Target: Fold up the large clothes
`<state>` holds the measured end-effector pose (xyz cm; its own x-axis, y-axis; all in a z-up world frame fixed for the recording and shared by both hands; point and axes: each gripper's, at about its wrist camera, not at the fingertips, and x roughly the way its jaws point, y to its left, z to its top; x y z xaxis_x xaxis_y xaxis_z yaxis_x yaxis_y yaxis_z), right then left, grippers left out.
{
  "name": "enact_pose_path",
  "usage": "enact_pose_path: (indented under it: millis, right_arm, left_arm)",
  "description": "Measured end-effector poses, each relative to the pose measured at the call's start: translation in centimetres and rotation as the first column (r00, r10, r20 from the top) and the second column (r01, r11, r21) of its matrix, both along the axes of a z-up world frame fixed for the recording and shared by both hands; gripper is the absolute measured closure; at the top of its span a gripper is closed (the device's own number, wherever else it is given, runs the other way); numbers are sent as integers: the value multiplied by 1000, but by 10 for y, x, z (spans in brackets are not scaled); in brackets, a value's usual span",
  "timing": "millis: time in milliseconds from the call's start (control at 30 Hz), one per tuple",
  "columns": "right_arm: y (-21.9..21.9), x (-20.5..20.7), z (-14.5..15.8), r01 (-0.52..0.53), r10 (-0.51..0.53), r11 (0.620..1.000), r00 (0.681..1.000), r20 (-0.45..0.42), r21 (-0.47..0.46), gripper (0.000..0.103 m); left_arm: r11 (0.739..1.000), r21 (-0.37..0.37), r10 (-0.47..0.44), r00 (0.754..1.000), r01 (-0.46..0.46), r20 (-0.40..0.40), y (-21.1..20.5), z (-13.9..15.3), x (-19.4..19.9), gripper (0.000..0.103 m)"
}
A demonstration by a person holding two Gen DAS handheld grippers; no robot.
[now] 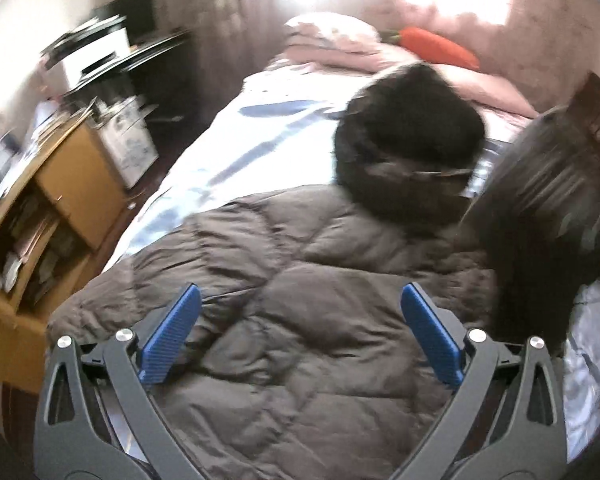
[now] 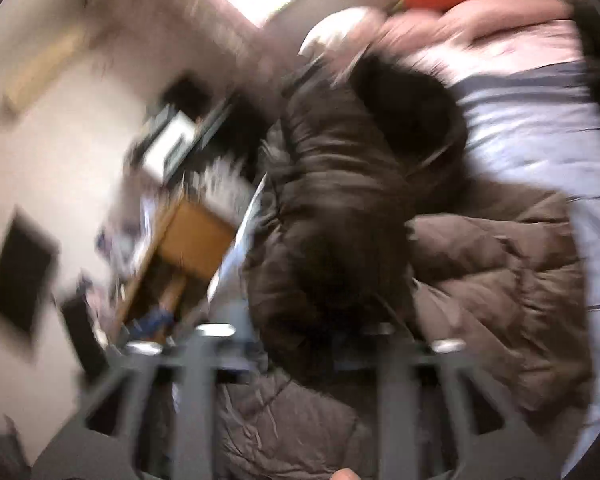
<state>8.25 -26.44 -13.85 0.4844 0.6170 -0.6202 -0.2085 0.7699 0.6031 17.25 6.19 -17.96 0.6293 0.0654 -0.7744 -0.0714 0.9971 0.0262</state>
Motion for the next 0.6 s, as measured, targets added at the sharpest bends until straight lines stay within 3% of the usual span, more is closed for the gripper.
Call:
enact_pose_path:
  millis: [67,167,233,267,367,400,533,600]
  right_arm:
    - [47,1,-40,-50,45,996,997,-62,-72,1]
    - [64,-7,-71,-82,63,991,984,-169,-108,1]
    - [46,2,-78,-61,41,995,973,-229,-79,1]
    - [32,0,-77,-31,3,993,971,-238,-113,1]
    - [-14,-8,-65,52,-133,943,964,-230,-328,3]
    - [-26,-13,-66,67,-159,926,962,-223,-373,9]
    - [-76,-36,-75,165,-275,892,937,-215,-421,10]
    - [-85,-30,-89,162,-272,926,912,-307,-340,10]
  left_arm:
    - [1000,-5,29,999,-29,-37,13,-10,5,2]
    - [999,-23,39,995,-42,-95,22,-27,13,2]
    - [1000,-20,21,991,-24,-131,15,-40,19,2]
    - [1000,-16,7,988,-10,-152,11,-47,21,2]
    - [998,-36,-58,969,51,-241,-12,-72,25,2]
    - [994,-58,-107,954,94,-281,-25,-84,25,2]
    - [975,-70,-223,891,213,-396,-65,-125,23,3]
    - [966,-37,-244,859,255,-450,-83,-152,27,6]
